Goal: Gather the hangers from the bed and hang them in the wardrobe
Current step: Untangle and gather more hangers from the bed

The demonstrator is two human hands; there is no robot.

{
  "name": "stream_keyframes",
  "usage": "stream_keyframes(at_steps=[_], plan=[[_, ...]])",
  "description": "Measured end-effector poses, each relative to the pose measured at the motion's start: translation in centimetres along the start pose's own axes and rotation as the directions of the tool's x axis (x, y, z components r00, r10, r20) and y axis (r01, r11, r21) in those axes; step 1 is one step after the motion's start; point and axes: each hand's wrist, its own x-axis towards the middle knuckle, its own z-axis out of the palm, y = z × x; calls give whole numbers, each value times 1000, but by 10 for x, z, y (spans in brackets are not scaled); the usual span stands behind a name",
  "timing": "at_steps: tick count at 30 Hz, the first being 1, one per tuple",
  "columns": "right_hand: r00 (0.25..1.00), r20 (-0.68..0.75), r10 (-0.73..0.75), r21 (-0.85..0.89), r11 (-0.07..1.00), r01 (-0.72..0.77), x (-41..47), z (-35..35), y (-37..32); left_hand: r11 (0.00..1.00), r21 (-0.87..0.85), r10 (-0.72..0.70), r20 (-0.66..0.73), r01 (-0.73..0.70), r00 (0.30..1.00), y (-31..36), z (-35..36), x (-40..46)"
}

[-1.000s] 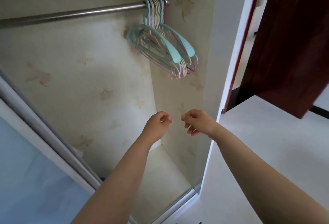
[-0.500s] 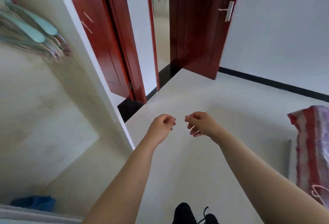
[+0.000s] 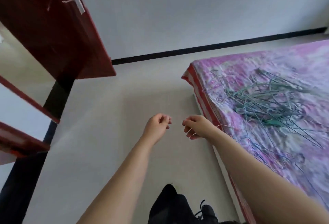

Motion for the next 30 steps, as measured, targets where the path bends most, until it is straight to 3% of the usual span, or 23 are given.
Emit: stream_keyframes(at_steps=[7,15,21,30], plan=[[957,-231,175,205,970,-128,54,-99,36,991,80,81,294,-109,952,53,83,115],[798,-357,485,510,817,-268,79,-194,156,983,166,-18,508,-77,861,78,214,188],[703,-320,636,490,745,-452,92,-274,253,972,236,-120,540,-13,833,86,327,216],[622,-267,736,386,673,-631,124,-353,377,906,418,-309,554,63,773,51,454,236]])
